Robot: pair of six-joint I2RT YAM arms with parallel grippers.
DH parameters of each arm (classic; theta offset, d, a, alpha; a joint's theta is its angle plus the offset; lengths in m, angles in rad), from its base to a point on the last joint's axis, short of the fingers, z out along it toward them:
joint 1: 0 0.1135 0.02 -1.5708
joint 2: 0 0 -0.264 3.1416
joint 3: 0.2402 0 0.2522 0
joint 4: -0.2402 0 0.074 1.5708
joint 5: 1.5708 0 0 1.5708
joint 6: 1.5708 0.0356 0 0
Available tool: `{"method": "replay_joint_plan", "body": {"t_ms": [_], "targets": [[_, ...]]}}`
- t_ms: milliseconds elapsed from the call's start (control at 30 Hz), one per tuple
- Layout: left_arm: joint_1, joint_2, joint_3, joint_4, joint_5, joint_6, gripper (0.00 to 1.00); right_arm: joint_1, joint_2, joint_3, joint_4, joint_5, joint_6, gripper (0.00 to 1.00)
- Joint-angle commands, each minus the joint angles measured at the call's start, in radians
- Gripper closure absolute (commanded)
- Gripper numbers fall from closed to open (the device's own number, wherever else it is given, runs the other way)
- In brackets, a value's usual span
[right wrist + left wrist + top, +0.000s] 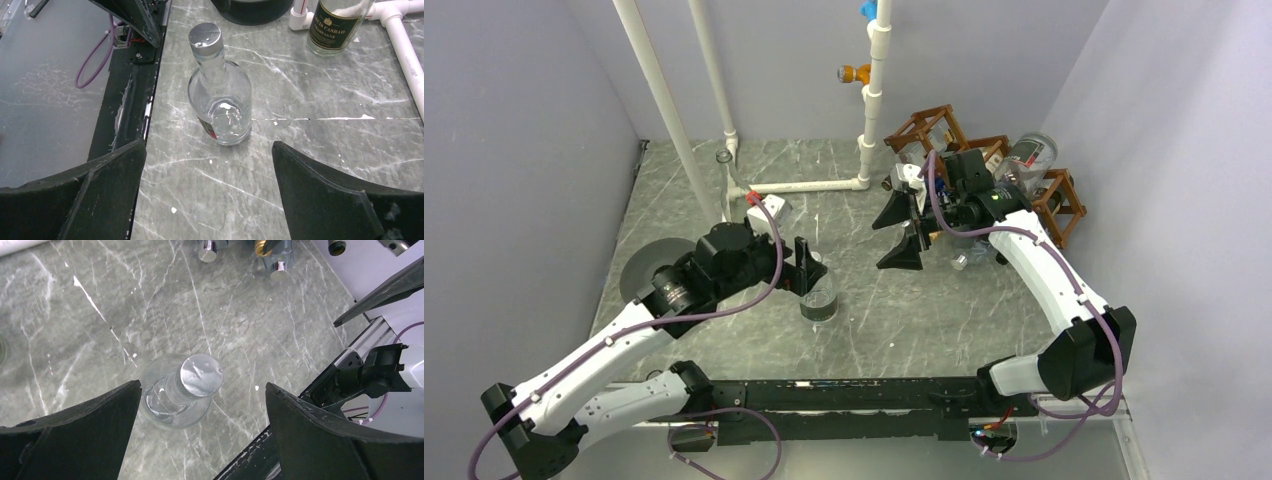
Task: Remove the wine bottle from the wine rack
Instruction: Place the wine bottle at the center of the board, then pick up the wine bottle from the center of the board.
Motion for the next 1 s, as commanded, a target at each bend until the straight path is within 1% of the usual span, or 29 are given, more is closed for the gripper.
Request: {"method": "replay_joint_plan", "body": {"t_ms": [0,133,200,300,333,433,567,633,767,833,967], "targets": [[0.001,-0.033,-0.01,0.045,-0.031,-0.067,0.01,-0.008,-0.03,-0.009,0.026,-0.039,-0.027,0.0],[-0.013,-0.013,-0.017,0.035,-0.064,-0.086,0.0,-0.012,-0.027,-0.012,0.031,-0.04,-0.024,0.0],[-0.036,0.001,-0.023,0.042,-0.113,-0.093,0.0,-0.013,-0.027,-0.012,0.032,-0.039,-0.023,0.0],[-0.1,0.026,-0.015,0.038,-0.242,-0.099,0.01,-0.014,-0.023,-0.012,0.032,-0.042,-0.023,0.0],[-0.121,0.034,-0.016,0.04,-0.288,-0.101,0.02,-0.014,-0.02,-0.012,0.031,-0.043,-0.024,0.0],[-0.188,0.055,-0.025,0.07,-0.405,-0.097,0.1,-0.014,-0.015,-0.014,0.032,-0.041,-0.026,0.0],[-0.248,0.091,-0.022,0.072,-0.545,-0.114,0.18,-0.014,-0.011,-0.016,0.03,-0.041,-0.03,0.0],[-0.259,0.116,-0.018,0.068,-0.577,-0.13,0.21,-0.014,-0.008,-0.017,0.029,-0.04,-0.032,0.0],[-0.273,0.172,-0.002,0.056,-0.593,-0.166,0.28,-0.014,-0.005,-0.017,0.025,-0.039,-0.037,0.0],[-0.276,0.19,0.004,0.054,-0.603,-0.179,0.35,-0.014,-0.007,-0.017,0.024,-0.038,-0.038,0.0],[-0.278,0.208,0.008,0.065,-0.621,-0.186,0.54,-0.014,-0.003,-0.017,0.018,-0.039,-0.047,0.0]]}}
